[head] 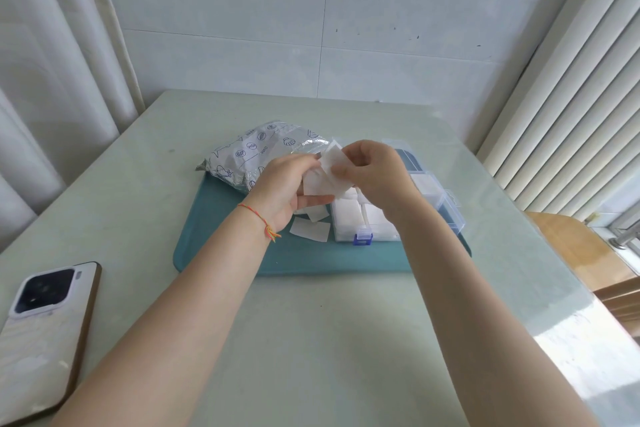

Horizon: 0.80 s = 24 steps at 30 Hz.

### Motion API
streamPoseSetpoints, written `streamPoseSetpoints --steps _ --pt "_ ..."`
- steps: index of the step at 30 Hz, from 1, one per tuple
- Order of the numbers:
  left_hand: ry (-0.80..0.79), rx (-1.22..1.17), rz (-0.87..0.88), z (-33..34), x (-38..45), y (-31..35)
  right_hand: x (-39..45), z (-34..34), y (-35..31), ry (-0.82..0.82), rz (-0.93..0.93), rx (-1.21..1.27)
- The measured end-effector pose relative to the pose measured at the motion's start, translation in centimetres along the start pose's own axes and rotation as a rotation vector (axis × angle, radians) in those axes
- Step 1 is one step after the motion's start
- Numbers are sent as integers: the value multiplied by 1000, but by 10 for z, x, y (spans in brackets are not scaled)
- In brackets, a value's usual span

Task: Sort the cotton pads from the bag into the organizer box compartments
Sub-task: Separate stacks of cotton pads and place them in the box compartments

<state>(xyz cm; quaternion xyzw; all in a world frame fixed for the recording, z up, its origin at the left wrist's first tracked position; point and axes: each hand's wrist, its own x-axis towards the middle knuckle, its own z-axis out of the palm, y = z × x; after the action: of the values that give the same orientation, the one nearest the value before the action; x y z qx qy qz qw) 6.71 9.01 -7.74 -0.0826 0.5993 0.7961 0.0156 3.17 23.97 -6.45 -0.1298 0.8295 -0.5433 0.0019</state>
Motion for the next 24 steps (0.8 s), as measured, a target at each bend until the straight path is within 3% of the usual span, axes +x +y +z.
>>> streamPoseSetpoints --steps 8,15,18,24 --pt "34 15 -64 0 1 -5 -4 -17 -7 -218 -1 -114" --pt "86 -129 -21 1 5 -5 0 -32 -6 -139 248 545" --pt "45 -141 -14 4 4 -5 -1 -22 -4 -145 238 414" --pt "-22 -97 -58 6 1 -2 -5 -10 -8 6 143 108"
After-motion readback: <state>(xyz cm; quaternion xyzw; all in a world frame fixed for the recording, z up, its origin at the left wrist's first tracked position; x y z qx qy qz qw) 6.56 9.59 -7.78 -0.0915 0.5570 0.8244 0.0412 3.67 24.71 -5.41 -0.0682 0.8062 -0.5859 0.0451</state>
